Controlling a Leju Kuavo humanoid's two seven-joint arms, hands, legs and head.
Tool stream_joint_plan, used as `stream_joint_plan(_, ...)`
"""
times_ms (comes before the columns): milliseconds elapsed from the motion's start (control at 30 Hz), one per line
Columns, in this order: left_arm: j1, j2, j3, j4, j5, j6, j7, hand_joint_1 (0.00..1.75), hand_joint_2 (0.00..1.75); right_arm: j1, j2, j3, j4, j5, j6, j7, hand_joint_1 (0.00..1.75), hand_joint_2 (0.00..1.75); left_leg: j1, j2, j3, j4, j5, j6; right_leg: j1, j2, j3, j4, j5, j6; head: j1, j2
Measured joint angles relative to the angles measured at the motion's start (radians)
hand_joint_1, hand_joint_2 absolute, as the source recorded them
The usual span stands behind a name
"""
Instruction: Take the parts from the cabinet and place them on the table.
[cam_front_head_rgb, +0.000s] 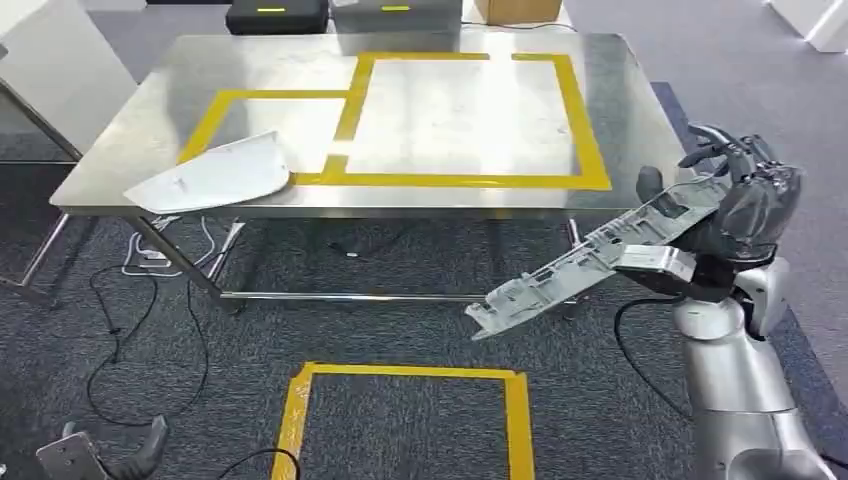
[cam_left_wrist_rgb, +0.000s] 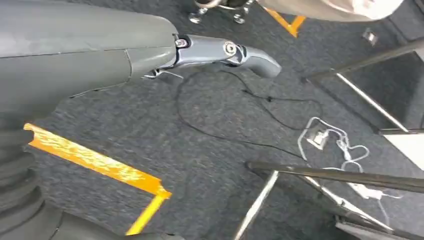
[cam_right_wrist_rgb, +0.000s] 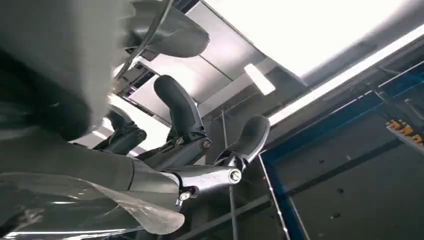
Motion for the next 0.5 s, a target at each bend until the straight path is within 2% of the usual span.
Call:
stream_joint_plan(33, 0.000, 0.000, -0.001, 0.000, 0.000, 0.000, 0.000, 0.00, 1.75, -0.006, 0.000, -0.002, 0.003, 0.000, 0.004, 0.000, 1.75, 1.75, 0.000, 0.001, 0.007, -0.055, 0.036, 0.001, -0.002, 0.000, 0.019, 0.000, -0.014, 0.003, 0.000, 0.000)
stream_joint_plan(67, 0.000, 0.001, -0.002, 0.000, 0.000, 0.001, 0.000, 0.00, 1.75, -0.011, 0.000, -0.005, 0.007, -0.001, 0.006, 0.000, 1.75, 1.75, 0.000, 0.002, 0.017, -0.132, 0.112, 0.004, -0.004, 0.001, 0.041, -0.001, -0.031, 0.010, -0.001, 0.000)
stream_joint_plan(100, 0.002, 0.001, -0.002, 0.001, 0.001, 0.002, 0.000, 0.00, 1.75, -0.014, 0.000, -0.009, 0.011, -0.001, 0.009, 0.000, 1.75, 1.75, 0.000, 0.005, 0.022, -0.210, 0.249, 0.010, -0.003, 0.000, 0.036, -0.003, -0.044, 0.017, -0.002, 0.000)
stream_joint_plan(133, 0.004, 0.002, -0.002, 0.002, 0.001, 0.002, 0.000, 0.00, 1.75, -0.018, 0.000, -0.010, 0.019, -0.002, 0.010, 0.000, 1.75, 1.75, -0.003, 0.003, 0.009, -0.239, 0.286, 0.014, 0.001, 0.004, 0.063, 0.015, -0.057, 0.022, -0.004, 0.000)
stream_joint_plan(167, 0.005, 0.003, -0.003, 0.004, 0.001, 0.001, 0.000, 0.00, 1.75, -0.022, 0.000, -0.013, 0.023, -0.002, 0.013, 0.000, 1.75, 1.75, -0.003, 0.006, 0.017, -0.221, 0.279, 0.020, 0.003, 0.007, 0.047, 0.007, -0.072, 0.030, -0.005, 0.000)
stream_joint_plan(233, 0.000, 0.001, -0.007, 0.005, 0.000, 0.000, 0.000, 0.00, 1.75, -0.023, 0.000, -0.019, 0.026, 0.000, 0.015, 0.000, 1.75, 1.75, -0.008, 0.004, 0.018, -0.217, 0.270, 0.032, 0.000, 0.006, 0.066, -0.012, -0.082, 0.042, -0.003, 0.000)
stream_joint_plan(267, -0.003, 0.000, -0.009, 0.006, 0.001, -0.003, 0.000, 0.00, 1.75, -0.026, -0.001, -0.024, 0.026, 0.000, 0.015, 0.000, 1.75, 1.75, 0.000, 0.003, 0.029, -0.230, 0.268, 0.037, 0.000, 0.004, 0.075, -0.014, -0.091, 0.050, -0.002, 0.000)
stream_joint_plan(300, -0.007, 0.002, -0.011, 0.006, 0.001, -0.003, 0.000, 0.00, 1.75, -0.027, -0.001, -0.027, 0.026, -0.002, 0.015, 0.000, 1.75, 1.75, 0.001, 0.002, 0.038, -0.236, 0.264, 0.043, 0.000, 0.001, 0.071, 0.008, -0.101, 0.053, 0.000, 0.000)
stream_joint_plan(333, -0.008, 0.003, -0.011, 0.006, 0.001, -0.002, 0.000, 0.00, 1.75, -0.030, -0.002, -0.029, 0.027, -0.002, 0.015, 0.000, 1.75, 1.75, 0.001, 0.002, 0.045, -0.238, 0.259, 0.052, 0.001, 0.000, 0.038, 0.063, -0.126, 0.053, 0.001, 0.000)
stream_joint_plan(367, -0.009, 0.002, -0.012, 0.006, 0.001, 0.001, 0.000, 0.00, 1.75, -0.031, -0.003, -0.031, 0.028, -0.003, 0.016, 0.000, 1.75, 1.75, 0.000, 0.002, 0.049, -0.239, 0.253, 0.055, 0.002, 0.000, -0.013, 0.143, -0.158, 0.053, 0.001, 0.000)
stream_joint_plan(400, -0.009, 0.002, -0.013, 0.007, 0.001, 0.001, 0.000, 0.00, 1.75, -0.030, -0.003, -0.032, 0.031, -0.003, 0.016, 0.000, 1.75, 1.75, -0.001, 0.002, 0.053, -0.238, 0.245, 0.058, 0.004, 0.000, -0.075, 0.233, -0.188, 0.054, 0.001, 0.000)
stream_joint_plan(433, -0.008, 0.001, -0.014, 0.008, 0.004, 0.002, 0.000, 0.00, 1.75, -0.026, -0.003, -0.033, 0.035, -0.003, 0.017, -0.001, 1.75, 1.75, -0.002, 0.001, 0.058, -0.238, 0.238, 0.059, 0.004, 0.000, -0.134, 0.304, -0.199, 0.053, 0.003, 0.000)
stream_joint_plan(467, -0.008, 0.001, -0.014, 0.008, 0.004, 0.003, 0.000, 0.00, 1.75, -0.023, -0.003, -0.034, 0.038, -0.004, 0.018, -0.002, 1.75, 1.75, -0.003, -0.001, 0.064, -0.238, 0.232, 0.059, 0.005, 0.001, -0.164, 0.319, -0.178, 0.052, 0.003, 0.000)
stream_joint_plan(500, -0.007, 0.002, -0.014, 0.009, 0.004, 0.003, 0.000, 0.00, 1.75, -0.021, -0.003, -0.034, 0.041, -0.005, 0.020, -0.004, 1.75, 1.75, -0.004, -0.004, 0.075, -0.238, 0.223, 0.059, 0.006, 0.000, -0.171, 0.286, -0.124, 0.049, 0.003, 0.000)
